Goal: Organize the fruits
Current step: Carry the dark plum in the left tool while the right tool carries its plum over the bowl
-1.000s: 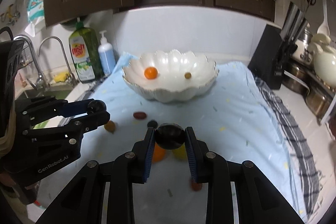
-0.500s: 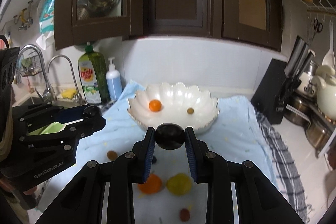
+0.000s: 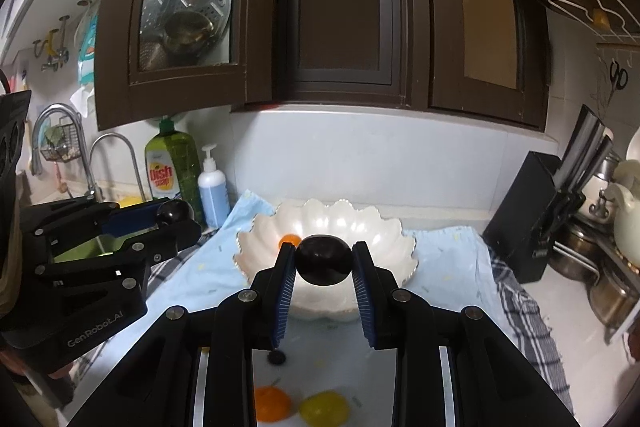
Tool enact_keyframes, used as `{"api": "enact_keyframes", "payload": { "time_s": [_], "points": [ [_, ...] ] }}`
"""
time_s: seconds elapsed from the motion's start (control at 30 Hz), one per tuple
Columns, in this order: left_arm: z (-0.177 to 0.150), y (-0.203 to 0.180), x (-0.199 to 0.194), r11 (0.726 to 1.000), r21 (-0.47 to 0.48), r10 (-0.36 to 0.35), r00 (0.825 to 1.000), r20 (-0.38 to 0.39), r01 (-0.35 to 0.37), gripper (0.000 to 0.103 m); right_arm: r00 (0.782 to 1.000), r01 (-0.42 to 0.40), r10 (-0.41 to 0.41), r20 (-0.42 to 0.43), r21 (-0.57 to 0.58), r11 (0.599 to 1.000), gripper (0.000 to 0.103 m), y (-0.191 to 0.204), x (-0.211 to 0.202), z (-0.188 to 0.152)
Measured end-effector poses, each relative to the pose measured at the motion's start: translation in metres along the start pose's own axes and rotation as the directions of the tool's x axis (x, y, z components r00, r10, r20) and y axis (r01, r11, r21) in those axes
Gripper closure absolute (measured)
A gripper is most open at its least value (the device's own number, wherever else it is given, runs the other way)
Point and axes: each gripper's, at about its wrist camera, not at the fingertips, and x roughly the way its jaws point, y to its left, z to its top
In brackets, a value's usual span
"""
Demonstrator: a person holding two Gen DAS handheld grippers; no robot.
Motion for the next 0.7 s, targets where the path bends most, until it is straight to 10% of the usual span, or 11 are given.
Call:
{"api": "enact_keyframes", "payload": {
  "time_s": [0.7],
  "points": [
    [0.016, 0.026, 0.126, 0.996, -0.08, 0.022, 0.985, -0.17, -0.036, 0.075, 0.992, 0.016, -0.017, -0.126, -0.005, 1.0, 0.073, -0.031, 0.131, 0.019]
  ]
}}
